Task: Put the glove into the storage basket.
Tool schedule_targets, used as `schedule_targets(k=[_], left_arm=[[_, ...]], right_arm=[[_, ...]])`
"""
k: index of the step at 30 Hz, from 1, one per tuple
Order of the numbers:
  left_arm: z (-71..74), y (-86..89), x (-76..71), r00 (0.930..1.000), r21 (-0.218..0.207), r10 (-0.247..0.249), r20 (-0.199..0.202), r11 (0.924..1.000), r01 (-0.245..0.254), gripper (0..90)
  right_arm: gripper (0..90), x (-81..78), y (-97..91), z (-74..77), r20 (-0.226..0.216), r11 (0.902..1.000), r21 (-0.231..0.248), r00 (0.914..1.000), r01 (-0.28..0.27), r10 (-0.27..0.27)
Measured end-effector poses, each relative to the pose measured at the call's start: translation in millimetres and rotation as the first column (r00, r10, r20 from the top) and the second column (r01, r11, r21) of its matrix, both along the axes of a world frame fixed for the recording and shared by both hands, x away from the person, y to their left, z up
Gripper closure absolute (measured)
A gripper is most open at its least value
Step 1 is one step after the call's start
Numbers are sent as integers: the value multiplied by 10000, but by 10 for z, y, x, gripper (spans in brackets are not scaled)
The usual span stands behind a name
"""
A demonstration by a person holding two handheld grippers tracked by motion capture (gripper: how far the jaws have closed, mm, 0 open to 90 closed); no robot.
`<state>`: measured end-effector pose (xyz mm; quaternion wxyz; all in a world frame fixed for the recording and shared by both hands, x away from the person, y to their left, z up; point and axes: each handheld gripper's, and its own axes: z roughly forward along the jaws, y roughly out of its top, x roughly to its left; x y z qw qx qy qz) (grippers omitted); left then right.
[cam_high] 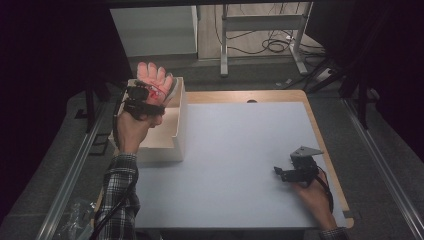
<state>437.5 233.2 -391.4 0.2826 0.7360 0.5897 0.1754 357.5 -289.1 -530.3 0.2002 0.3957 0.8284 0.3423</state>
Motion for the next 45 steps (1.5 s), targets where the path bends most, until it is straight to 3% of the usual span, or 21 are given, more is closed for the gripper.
schedule_targets(k=[7,12,16,23,27,29,33,36,38,40,42,45], left_arm=[[-362,46,143,9988,-31,227,-439,9997,-229,391],[-522,20,209,9972,-32,207,-714,9998,-210,386],[-672,-38,311,9936,258,94,-1125,9996,-65,378],[-775,-113,423,9871,607,151,-1593,9981,-54,358],[-859,-164,512,9773,622,91,-2115,9981,42,346],[-869,-172,523,9757,586,64,-2192,9983,66,327],[-950,-211,579,9642,551,-190,-2646,9979,348,242],[-968,-223,589,9681,630,-76,-2505,9977,241,155],[-928,-195,576,9763,455,-52,-2164,9988,154,130],[-885,-162,564,9767,401,-115,-2142,9990,205,143],[-878,-155,555,9738,510,-218,-2264,9981,342,237],[-886,-134,540,9697,260,-169,-2435,9994,240,336]], right_arm=[[168,0,0,0,-4,10000,4,10000,6,-6],[168,0,0,0,-1,10000,3,10000,5,-5],[167,0,0,0,1,10000,2,10000,9,-9],[167,0,0,0,1,10000,0,10000,6,-6],[167,0,0,0,1,10000,1,10000,7,-7],[167,1,0,0,0,10000,2,10000,6,-6],[167,0,0,0,-1,10000,3,10000,8,-8],[167,0,0,0,0,10000,4,10000,8,-8],[167,0,0,0,0,10000,4,10000,9,-9],[167,0,0,0,0,10000,3,10000,8,-8],[167,0,0,0,-1,10000,3,10000,8,-8],[167,0,0,0,-2,10000,3,10000,10,-10]])
